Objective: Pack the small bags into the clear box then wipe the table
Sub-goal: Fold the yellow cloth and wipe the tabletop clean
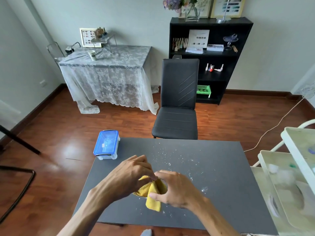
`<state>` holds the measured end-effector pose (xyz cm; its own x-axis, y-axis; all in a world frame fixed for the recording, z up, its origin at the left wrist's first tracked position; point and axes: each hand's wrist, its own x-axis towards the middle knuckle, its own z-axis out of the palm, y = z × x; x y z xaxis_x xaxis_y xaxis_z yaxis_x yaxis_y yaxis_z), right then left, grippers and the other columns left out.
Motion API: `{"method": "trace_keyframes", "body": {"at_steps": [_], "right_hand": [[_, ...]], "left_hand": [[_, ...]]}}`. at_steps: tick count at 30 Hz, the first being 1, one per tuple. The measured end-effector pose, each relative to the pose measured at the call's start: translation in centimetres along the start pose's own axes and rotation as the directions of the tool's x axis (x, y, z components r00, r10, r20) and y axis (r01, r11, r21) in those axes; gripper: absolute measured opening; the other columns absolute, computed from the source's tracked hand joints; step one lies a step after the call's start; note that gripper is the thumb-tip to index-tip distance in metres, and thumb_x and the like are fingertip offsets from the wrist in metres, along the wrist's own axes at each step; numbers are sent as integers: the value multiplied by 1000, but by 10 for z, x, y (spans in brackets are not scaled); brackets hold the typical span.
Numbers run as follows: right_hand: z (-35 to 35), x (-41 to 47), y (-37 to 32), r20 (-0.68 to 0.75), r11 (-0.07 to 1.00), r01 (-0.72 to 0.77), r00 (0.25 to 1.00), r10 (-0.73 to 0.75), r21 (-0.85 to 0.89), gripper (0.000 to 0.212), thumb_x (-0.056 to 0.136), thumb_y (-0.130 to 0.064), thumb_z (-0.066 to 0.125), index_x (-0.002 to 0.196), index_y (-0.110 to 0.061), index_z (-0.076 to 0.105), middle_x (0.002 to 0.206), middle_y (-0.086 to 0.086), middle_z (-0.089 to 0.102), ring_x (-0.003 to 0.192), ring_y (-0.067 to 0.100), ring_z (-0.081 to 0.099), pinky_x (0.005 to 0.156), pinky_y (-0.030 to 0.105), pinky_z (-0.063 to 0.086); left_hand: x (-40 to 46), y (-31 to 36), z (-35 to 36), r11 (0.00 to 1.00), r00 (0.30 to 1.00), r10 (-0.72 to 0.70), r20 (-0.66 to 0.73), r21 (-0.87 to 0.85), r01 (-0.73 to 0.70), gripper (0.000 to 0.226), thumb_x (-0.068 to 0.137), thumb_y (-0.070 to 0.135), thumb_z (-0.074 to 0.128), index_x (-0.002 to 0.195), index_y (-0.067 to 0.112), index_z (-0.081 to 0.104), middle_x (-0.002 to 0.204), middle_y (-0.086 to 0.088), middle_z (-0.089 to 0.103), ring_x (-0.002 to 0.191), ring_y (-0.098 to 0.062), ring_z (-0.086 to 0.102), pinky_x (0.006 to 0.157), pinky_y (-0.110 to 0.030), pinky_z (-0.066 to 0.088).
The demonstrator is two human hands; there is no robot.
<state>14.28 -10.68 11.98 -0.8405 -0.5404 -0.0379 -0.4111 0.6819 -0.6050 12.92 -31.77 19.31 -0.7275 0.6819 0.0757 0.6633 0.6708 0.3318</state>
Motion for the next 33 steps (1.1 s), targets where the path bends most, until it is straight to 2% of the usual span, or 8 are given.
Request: {"method": "trace_keyframes", "body": {"at_steps": [6,11,15,22,24,27,31,33], "right_hand": [[-6,-8,8,-78,997,-23,997,17,-77,38,78,-68,57,89,-33,46,92,-16,54,66,13,52,60,25,41],[-10,-12,15,-83,994,-75,994,69,-77,26,84,-57,54,98,-36,49,83,-17,66,64,10,45,55,17,33],[-7,-20,22,-109,991,-125,987,119,-51,17,89,-50,52,98,-36,50,77,-15,57,68,13,44,62,26,41],[1,-28,8,-232,981,-147,957,173,124,43,83,-54,65,122,-46,46,105,-28,59,79,-7,58,70,11,47],[7,-29,-1,-368,978,-105,915,166,182,37,85,-46,66,117,-40,47,106,-25,58,66,-4,54,60,10,42],[12,-31,-8,-454,984,-49,882,123,171,17,94,-46,58,104,-36,48,108,-24,56,72,-4,54,59,15,43],[13,-27,-14,-433,991,-41,897,92,124,38,89,-69,59,113,-41,58,123,-28,55,83,-11,61,67,15,52],[14,-22,-16,-450,992,-61,887,105,112,35,89,-67,60,112,-40,62,115,-29,59,80,-12,60,66,15,52]], "left_hand": [[-3,-2,-4,999,999,-34,13,-16,35,10,91,40,64,98,37,71,93,22,68,91,0,50,75,-15,37],[-2,-5,-9,991,994,-104,-36,-88,100,10,89,38,67,97,34,73,91,20,67,91,-2,53,75,-22,44],[-2,-8,-8,980,987,-144,-64,-145,134,7,89,36,68,94,34,73,89,21,67,90,-2,52,76,-24,46],[10,-4,-12,974,988,-137,-70,-189,122,7,88,36,68,94,35,71,84,29,62,86,3,48,74,-13,40],[16,-3,-16,982,990,-119,-76,-157,106,7,88,36,68,94,35,71,85,27,62,86,6,45,75,-8,35],[19,-2,-19,984,990,-117,-82,-142,104,7,87,36,68,93,35,71,84,26,62,84,9,43,74,-5,32],[19,-2,-19,985,991,-113,-73,-143,101,7,87,36,68,93,35,71,83,27,62,84,9,42,74,-6,32],[19,-3,-19,986,991,-113,-71,-134,103,7,87,37,67,93,36,71,81,31,56,84,7,43,73,-7,33]]}}
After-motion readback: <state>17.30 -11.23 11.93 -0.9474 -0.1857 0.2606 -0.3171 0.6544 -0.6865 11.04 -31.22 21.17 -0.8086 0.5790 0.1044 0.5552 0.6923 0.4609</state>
